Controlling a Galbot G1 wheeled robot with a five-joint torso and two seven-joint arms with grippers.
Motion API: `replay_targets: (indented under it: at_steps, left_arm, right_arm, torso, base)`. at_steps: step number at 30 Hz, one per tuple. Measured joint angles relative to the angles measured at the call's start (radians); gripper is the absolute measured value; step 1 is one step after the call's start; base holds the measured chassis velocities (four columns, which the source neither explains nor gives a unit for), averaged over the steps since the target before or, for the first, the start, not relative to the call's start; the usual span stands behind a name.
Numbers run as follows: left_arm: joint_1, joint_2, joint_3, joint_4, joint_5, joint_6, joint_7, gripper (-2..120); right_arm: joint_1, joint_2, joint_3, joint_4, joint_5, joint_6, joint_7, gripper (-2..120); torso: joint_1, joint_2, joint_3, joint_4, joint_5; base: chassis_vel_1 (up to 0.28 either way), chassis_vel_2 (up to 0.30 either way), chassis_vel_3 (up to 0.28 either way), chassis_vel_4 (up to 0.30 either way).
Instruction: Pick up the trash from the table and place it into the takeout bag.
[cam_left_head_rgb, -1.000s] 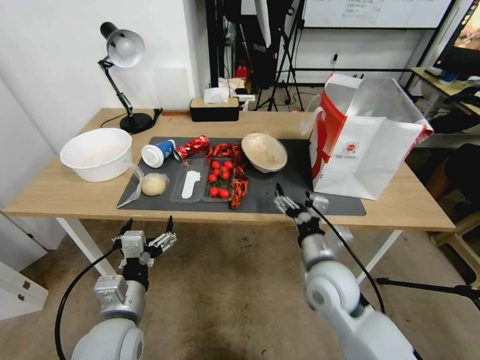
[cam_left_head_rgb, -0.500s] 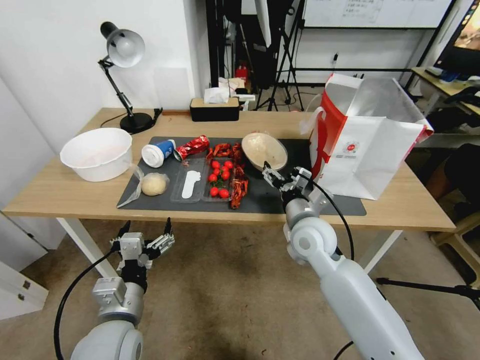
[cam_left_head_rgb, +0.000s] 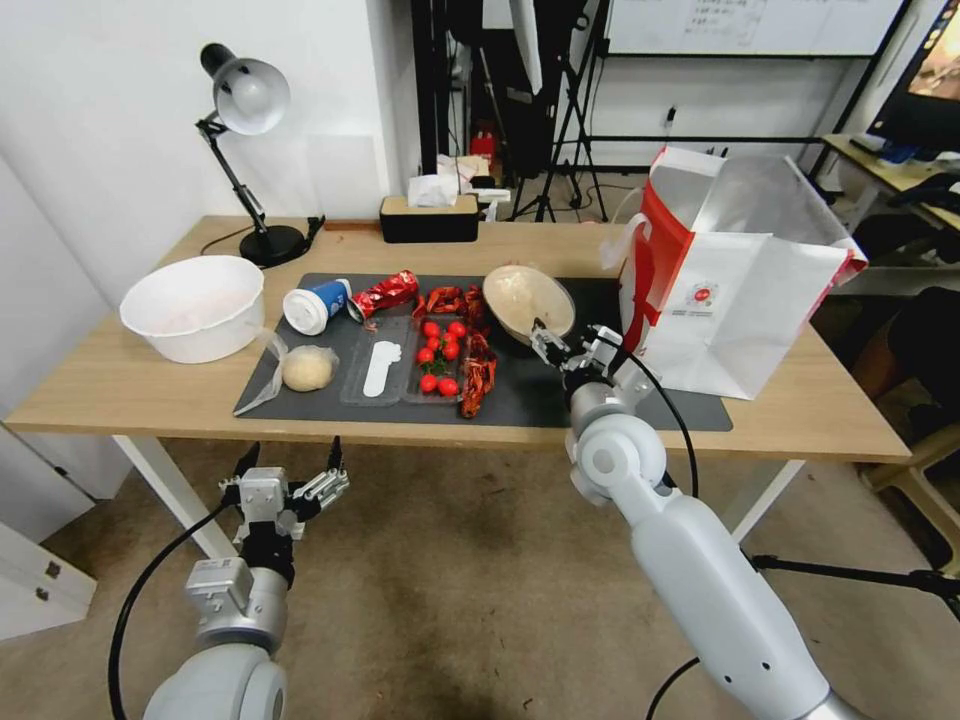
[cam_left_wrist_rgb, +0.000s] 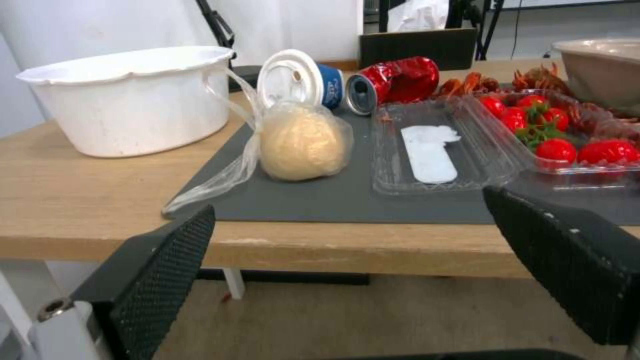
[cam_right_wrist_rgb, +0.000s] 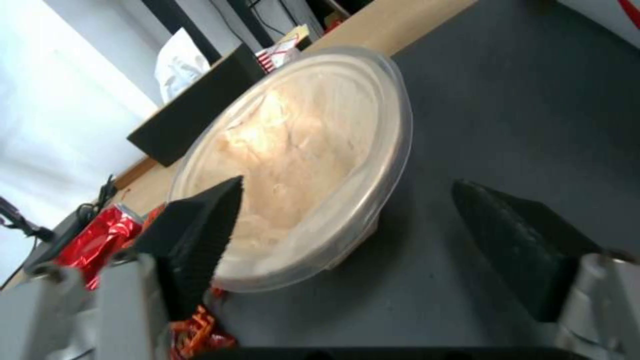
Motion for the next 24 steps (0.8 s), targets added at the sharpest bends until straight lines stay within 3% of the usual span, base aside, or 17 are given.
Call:
replay_targets:
  at_steps: [2, 5, 13, 18, 24]
  left_arm:
    - [0.000, 0.000, 0.000, 0.000, 0.000, 0.000, 0.000, 100]
    - [0.004, 0.000, 0.000, 0.001, 0.000, -0.006, 0.000, 100]
    - [0.005, 0.000, -0.001, 0.008, 0.002, -0.018, -0.001, 100]
    - [0.008, -0.002, 0.000, 0.010, 0.005, -0.025, -0.002, 100]
    - [0.008, -0.004, 0.001, 0.010, 0.007, -0.028, -0.002, 100]
  right_arm:
    - [0.001, 0.001, 0.000, -0.001, 0.000, 0.000, 0.000, 80]
    - [0.015, 0.007, -0.001, -0.019, 0.001, -0.002, 0.005, 61]
    - [0.038, 0.017, -0.005, -0.050, 0.007, -0.016, 0.021, 36]
    - [0.045, 0.020, -0.006, -0.065, 0.011, -0.033, 0.034, 13]
    - [0.039, 0.019, -0.004, -0.056, 0.005, -0.034, 0.038, 2]
  torso:
    - [0.000, 0.000, 0.000, 0.0000, 0.0000]
    - [0.000, 0.000, 0.000, 0.0000, 0.0000]
    - [0.000, 0.000, 0.000, 0.0000, 0.0000]
    - [0.000, 0.000, 0.000, 0.0001, 0.0001]
    - [0.000, 0.000, 0.000, 0.0002, 0.0000]
  base:
    - [0.000, 0.000, 0.000, 0.000]
    - [0.000, 0.000, 0.000, 0.000]
    - [0.000, 0.000, 0.000, 0.000]
    - [0.000, 0.000, 0.000, 0.000]
    - [0.000, 0.000, 0.000, 0.000]
